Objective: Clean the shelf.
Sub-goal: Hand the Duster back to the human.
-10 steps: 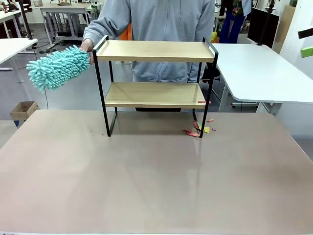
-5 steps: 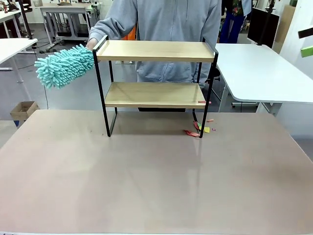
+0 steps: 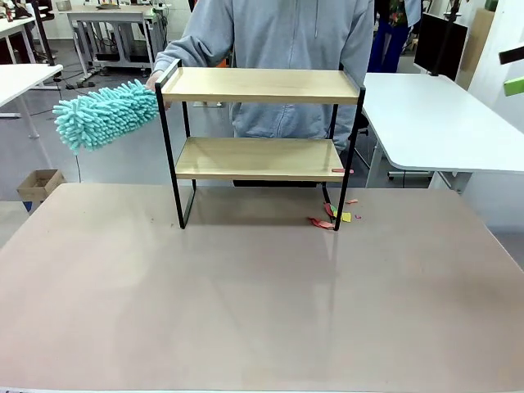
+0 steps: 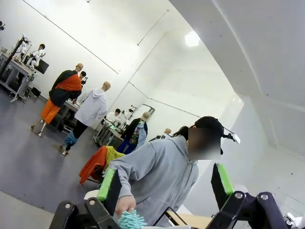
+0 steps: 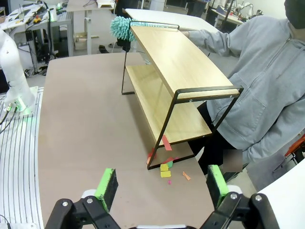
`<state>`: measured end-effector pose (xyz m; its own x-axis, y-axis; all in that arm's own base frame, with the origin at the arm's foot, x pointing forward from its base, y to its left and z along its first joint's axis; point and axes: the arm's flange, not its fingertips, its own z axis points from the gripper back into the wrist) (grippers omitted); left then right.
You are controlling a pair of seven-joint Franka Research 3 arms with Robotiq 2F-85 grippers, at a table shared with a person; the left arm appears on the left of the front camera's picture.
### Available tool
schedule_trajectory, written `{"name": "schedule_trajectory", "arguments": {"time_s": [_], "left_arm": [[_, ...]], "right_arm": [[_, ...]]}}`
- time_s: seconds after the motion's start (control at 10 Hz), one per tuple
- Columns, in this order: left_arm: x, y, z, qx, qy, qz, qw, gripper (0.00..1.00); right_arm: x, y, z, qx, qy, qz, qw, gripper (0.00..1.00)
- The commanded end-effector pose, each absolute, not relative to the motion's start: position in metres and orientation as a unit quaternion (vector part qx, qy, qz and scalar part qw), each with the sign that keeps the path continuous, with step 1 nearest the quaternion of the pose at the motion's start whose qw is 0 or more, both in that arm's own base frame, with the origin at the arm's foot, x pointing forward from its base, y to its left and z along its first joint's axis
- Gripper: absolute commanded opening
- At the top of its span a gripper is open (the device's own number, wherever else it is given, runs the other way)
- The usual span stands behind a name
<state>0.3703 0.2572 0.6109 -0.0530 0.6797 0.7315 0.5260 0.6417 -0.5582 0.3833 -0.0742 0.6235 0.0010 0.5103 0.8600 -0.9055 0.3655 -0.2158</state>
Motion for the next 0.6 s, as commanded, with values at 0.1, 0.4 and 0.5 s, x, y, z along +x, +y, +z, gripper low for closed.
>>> {"name": "schedule_trajectory", "arguments": {"time_s": [0.1,0.4,0.5], "left_arm": [[0.3697,0.2550,0.6091,-0.408,-0.726,0.065,0.550,1.00],[0.3697,0.2550,0.6091,-0.408,-0.726,0.065,0.550,1.00],[0.3697,0.2550,0.6091,-0.408,-0.726,0.065,0.550,1.00]], "right_arm": [[0.3828,-0.0760,0.6258,0.209,-0.471,0.528,0.675,1.00],[0.3828,-0.0760,0.6258,0.209,-0.471,0.528,0.675,1.00],[0.3828,-0.0760,0.6258,0.209,-0.471,0.528,0.675,1.00]]}}
